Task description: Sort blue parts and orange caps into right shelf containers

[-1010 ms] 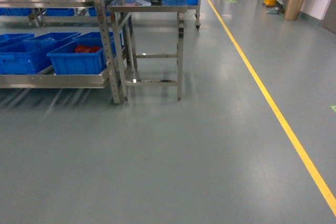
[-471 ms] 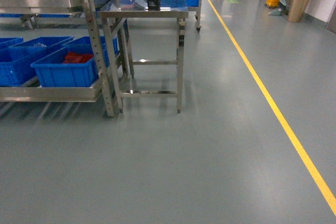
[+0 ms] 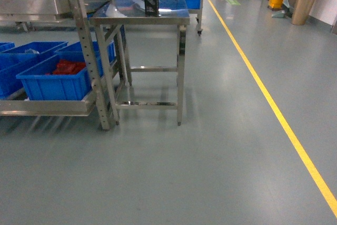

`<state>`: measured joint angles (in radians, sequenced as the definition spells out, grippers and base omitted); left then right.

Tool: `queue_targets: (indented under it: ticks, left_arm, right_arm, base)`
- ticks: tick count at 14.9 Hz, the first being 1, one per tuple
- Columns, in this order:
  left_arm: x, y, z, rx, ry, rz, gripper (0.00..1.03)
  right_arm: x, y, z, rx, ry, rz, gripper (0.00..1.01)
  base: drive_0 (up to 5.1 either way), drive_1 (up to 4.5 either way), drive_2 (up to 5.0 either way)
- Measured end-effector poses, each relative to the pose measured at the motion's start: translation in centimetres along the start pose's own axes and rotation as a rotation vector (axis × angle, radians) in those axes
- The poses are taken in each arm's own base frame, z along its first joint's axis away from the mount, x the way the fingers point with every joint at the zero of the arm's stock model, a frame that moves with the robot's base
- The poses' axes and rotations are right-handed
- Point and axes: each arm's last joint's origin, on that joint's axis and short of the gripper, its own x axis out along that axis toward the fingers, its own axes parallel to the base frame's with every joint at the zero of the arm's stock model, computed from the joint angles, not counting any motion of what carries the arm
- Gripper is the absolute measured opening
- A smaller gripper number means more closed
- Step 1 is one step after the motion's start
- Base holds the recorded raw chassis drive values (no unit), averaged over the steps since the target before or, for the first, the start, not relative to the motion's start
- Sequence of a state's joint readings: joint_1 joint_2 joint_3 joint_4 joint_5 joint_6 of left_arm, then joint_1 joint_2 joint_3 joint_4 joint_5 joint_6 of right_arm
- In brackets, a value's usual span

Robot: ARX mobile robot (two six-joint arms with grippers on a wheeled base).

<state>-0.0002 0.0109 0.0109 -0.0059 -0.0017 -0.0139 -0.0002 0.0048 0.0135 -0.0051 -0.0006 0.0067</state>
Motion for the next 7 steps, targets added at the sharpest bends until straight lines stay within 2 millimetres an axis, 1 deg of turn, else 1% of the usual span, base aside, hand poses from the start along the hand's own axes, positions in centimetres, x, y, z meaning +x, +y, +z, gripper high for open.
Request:
queue_targets:
  ticks: [7]
  left_arm:
    - [0.00, 0.00, 0.00, 0.000, 0.000, -0.001, 0.43]
  right_arm:
    - [0.00, 0.00, 0.03, 0.000, -0.003, 0.000, 0.44]
  base:
    - [0.1, 4.31, -4.2]
